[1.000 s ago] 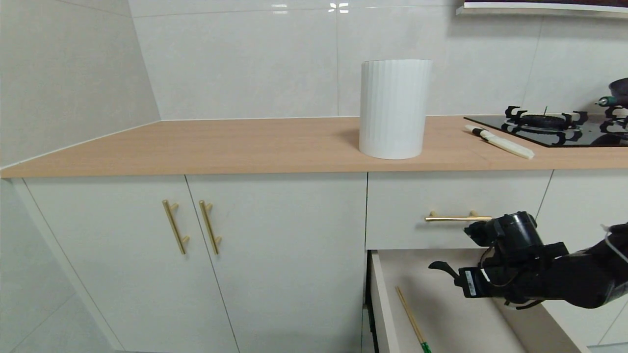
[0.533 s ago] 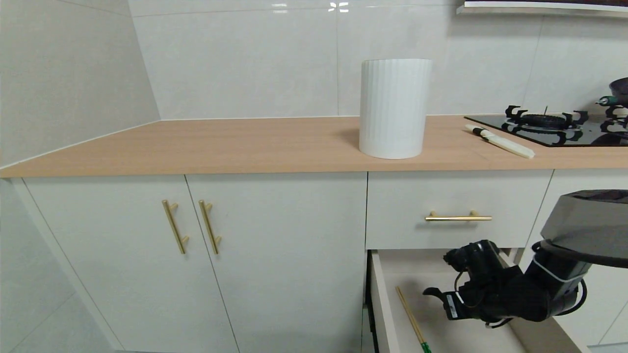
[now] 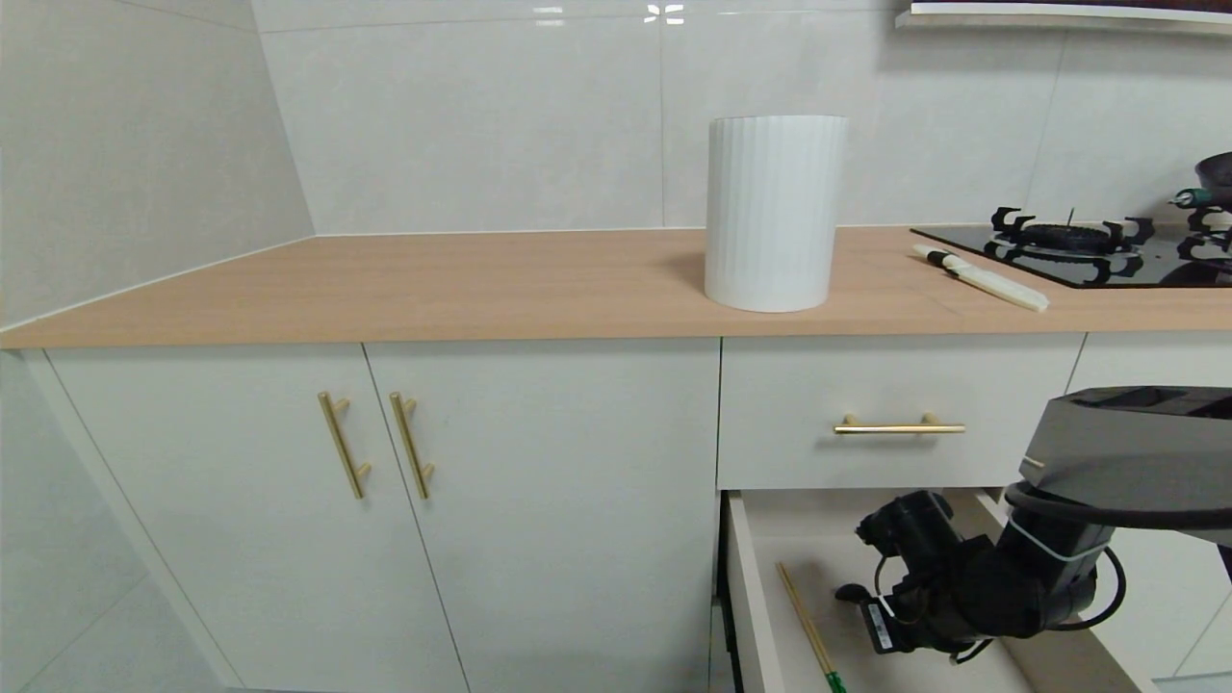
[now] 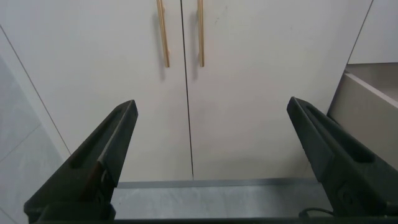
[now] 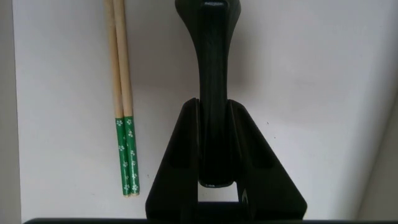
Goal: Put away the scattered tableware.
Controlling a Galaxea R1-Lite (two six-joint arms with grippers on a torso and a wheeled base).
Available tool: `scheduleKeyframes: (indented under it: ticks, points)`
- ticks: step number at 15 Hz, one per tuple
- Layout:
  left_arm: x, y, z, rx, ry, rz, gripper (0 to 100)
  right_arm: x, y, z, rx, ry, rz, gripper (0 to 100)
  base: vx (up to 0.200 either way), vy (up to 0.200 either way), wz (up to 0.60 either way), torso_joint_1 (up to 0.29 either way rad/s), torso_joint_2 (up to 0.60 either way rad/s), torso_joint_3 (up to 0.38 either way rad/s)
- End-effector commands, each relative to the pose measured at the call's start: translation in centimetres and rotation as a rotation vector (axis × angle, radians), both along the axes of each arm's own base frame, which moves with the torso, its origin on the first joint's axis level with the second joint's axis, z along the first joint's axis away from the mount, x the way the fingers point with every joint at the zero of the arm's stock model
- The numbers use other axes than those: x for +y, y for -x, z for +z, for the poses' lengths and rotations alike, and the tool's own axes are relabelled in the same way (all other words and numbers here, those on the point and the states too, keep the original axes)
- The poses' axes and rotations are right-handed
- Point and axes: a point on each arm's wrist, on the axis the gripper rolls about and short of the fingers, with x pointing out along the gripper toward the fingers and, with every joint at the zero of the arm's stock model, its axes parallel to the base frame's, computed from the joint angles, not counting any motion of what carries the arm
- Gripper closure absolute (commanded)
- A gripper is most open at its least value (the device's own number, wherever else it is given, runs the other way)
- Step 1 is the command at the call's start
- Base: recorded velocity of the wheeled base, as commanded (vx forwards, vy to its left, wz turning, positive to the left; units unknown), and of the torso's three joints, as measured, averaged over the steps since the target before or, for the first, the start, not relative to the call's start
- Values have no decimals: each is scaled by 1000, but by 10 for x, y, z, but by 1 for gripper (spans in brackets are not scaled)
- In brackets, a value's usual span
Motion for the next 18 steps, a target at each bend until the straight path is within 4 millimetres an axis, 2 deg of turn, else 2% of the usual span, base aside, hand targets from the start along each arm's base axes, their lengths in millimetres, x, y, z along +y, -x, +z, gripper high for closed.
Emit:
scheduleKeyframes:
  ticks: [1,11,12,18]
  points:
    - [0,0,0,0,0,1,0,0,0,0,1,0,1,100,0,0,0,0,0,0]
    - [0,0,0,0,0,1,0,2,-2,-4,-9,33,-13,100,0,0,0,0,0,0]
    - [0,0,0,0,0,1,0,2,-2,-4,-9,33,-13,0,0,0,0,0,0,0]
    - [0,0,0,0,0,1,0,2,-2,-3,-12,29,-19,0,0,0,0,0,0,0]
